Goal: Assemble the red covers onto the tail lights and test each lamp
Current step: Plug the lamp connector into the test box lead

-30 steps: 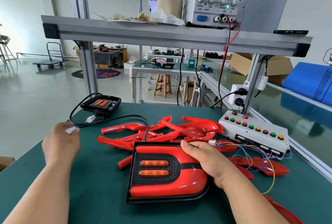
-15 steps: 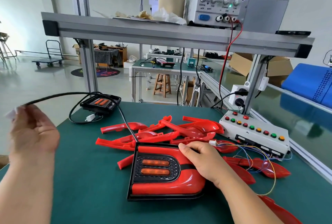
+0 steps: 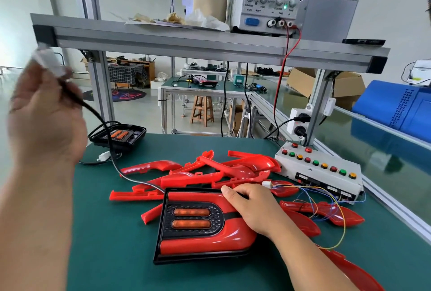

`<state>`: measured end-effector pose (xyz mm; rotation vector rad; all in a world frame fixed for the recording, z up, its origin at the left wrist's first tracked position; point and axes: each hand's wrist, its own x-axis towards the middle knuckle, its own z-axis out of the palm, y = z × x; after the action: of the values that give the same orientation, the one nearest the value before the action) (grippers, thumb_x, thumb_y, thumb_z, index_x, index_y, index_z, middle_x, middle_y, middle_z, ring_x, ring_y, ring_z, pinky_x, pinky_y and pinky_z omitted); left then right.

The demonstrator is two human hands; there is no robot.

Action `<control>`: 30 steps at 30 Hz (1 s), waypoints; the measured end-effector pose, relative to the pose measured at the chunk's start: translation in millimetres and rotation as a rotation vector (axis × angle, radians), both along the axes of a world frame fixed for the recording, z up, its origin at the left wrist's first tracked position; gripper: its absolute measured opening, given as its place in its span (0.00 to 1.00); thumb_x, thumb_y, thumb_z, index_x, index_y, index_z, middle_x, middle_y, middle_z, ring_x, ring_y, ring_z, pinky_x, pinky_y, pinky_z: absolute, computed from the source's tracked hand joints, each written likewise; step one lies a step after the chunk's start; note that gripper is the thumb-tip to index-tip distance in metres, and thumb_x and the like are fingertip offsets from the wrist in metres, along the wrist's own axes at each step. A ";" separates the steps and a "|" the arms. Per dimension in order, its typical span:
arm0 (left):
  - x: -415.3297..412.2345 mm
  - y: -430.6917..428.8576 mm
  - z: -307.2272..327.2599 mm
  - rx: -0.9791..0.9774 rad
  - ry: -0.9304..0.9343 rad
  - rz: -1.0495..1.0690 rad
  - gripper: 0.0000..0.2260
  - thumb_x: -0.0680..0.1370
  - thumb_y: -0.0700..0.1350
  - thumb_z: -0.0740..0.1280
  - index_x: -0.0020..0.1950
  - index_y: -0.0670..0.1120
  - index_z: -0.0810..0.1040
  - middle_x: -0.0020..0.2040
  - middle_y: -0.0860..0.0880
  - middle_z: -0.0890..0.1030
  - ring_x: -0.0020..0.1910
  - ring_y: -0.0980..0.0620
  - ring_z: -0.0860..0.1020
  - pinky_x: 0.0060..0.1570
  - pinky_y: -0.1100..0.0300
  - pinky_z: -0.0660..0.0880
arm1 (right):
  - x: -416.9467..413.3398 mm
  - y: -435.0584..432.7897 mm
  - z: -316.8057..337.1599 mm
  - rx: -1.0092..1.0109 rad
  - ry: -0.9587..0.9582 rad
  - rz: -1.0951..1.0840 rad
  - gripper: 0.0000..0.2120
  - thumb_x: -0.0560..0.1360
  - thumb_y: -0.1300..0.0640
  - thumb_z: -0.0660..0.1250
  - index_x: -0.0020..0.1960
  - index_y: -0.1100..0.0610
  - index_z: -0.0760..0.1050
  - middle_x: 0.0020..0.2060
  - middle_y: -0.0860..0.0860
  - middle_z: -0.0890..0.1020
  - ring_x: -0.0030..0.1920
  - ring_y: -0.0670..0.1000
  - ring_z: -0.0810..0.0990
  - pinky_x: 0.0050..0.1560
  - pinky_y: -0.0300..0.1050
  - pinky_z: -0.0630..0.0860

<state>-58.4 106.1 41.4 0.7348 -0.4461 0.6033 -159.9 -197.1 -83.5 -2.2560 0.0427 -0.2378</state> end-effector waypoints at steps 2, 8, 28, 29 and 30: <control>-12.8 -23.6 1.8 0.188 -0.018 0.092 0.13 0.80 0.42 0.61 0.65 0.46 0.74 0.44 0.56 0.79 0.39 0.61 0.74 0.41 0.69 0.69 | 0.6 0.4 -0.3 -0.005 0.005 0.004 0.23 0.76 0.37 0.62 0.35 0.54 0.78 0.28 0.44 0.78 0.32 0.43 0.76 0.42 0.47 0.75; -50.7 -90.2 -45.8 1.010 -0.008 0.035 0.08 0.79 0.51 0.60 0.51 0.59 0.79 0.46 0.67 0.81 0.46 0.71 0.75 0.45 0.80 0.67 | 3.5 2.4 -0.9 0.007 0.010 -0.026 0.26 0.77 0.38 0.62 0.28 0.54 0.66 0.22 0.45 0.67 0.26 0.43 0.65 0.35 0.46 0.65; -51.6 -105.6 -79.7 1.307 -0.174 0.197 0.17 0.75 0.57 0.64 0.61 0.53 0.76 0.34 0.61 0.77 0.38 0.63 0.75 0.40 0.74 0.67 | 9.3 -4.0 -6.1 0.060 -0.099 -0.056 0.21 0.76 0.36 0.61 0.36 0.50 0.79 0.33 0.44 0.81 0.39 0.46 0.79 0.49 0.51 0.77; -52.4 -106.1 -79.4 1.303 -0.180 0.206 0.17 0.75 0.57 0.64 0.62 0.54 0.71 0.32 0.60 0.75 0.34 0.61 0.74 0.37 0.74 0.66 | 9.5 -4.2 -6.3 0.060 -0.095 -0.055 0.21 0.76 0.36 0.61 0.37 0.50 0.80 0.34 0.45 0.82 0.41 0.46 0.80 0.50 0.51 0.77; -52.8 -106.1 -79.4 1.291 -0.188 0.216 0.16 0.75 0.56 0.64 0.59 0.54 0.68 0.32 0.60 0.75 0.32 0.60 0.72 0.35 0.73 0.66 | 9.8 -4.5 -6.5 0.058 -0.091 -0.054 0.21 0.76 0.36 0.61 0.38 0.51 0.80 0.36 0.47 0.83 0.42 0.47 0.81 0.51 0.52 0.77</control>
<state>-111.2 0.0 -38.0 1.9796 -0.9524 0.5425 -150.1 -201.6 -90.1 -2.1857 0.0618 -0.3637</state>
